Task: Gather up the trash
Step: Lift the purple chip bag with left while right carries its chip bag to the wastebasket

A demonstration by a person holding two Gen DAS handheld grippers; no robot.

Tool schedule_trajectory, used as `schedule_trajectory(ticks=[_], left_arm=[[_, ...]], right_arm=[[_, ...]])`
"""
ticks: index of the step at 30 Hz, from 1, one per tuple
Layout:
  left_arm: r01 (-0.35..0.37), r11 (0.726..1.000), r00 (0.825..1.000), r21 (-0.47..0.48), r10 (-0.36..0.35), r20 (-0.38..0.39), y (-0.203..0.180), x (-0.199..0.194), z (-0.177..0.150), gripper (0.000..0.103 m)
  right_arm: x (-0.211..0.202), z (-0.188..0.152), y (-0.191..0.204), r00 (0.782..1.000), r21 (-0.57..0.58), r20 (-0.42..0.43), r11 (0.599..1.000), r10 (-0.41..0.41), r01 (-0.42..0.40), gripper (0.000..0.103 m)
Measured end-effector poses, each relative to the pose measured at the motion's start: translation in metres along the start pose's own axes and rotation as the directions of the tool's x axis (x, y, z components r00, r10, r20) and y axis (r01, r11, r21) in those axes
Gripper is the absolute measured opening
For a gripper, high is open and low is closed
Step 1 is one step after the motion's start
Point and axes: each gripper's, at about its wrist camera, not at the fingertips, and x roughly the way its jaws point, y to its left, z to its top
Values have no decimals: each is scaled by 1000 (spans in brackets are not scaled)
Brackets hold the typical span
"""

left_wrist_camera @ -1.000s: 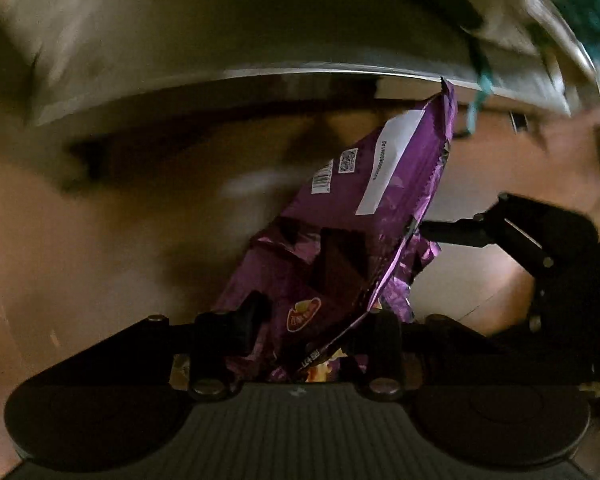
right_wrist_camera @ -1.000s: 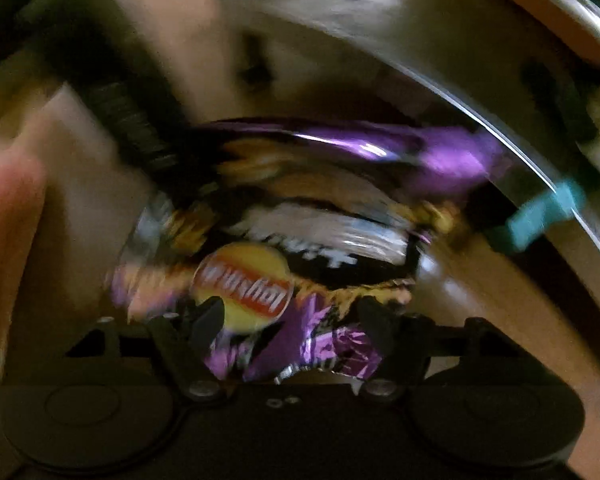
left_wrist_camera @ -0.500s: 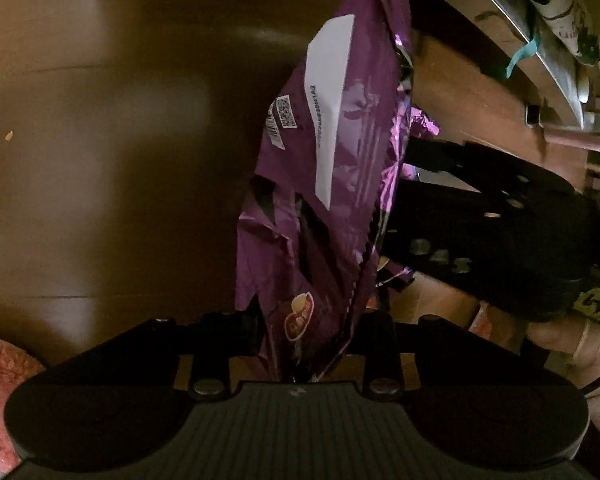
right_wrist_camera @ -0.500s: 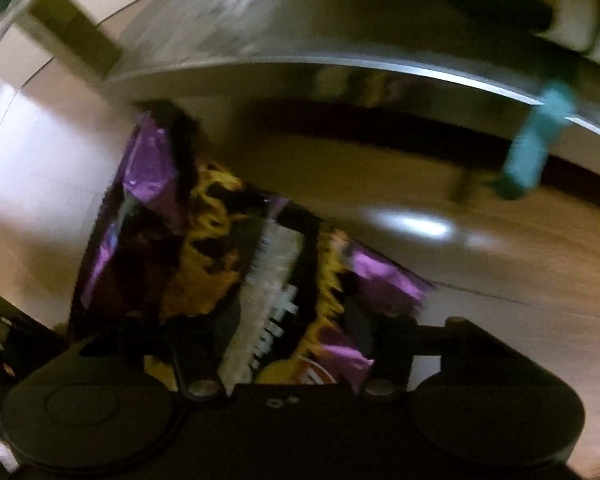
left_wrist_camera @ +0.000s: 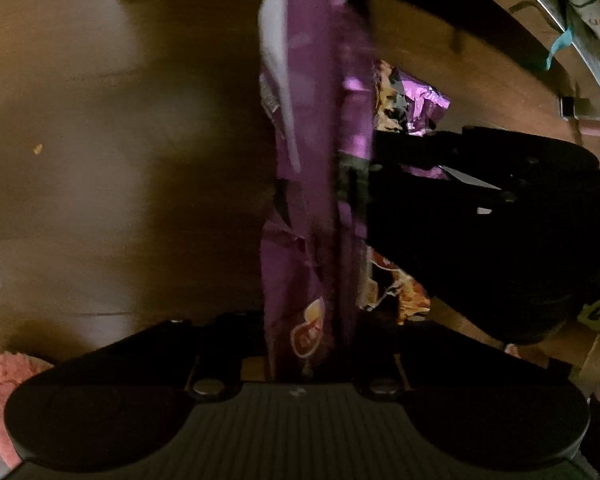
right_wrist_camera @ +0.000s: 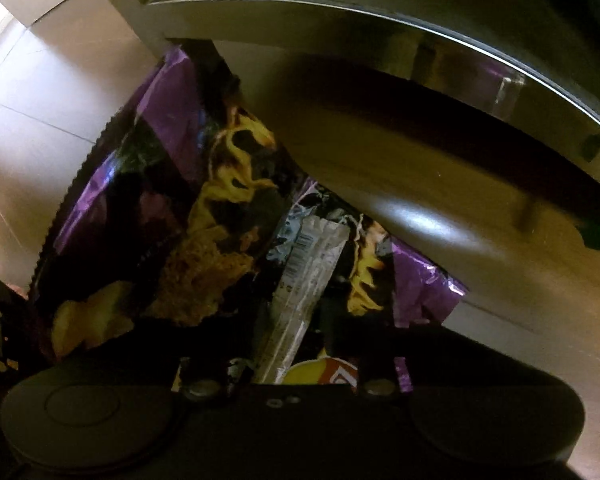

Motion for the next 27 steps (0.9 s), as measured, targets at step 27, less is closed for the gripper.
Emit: schedule_trajectory(ticks=[27], left_arm=[[-202, 947, 929, 250, 104, 356, -109, -231, -85, 11]], right_arm=[[-349, -66, -22, 949, 161, 313, 987, -34, -18, 13]])
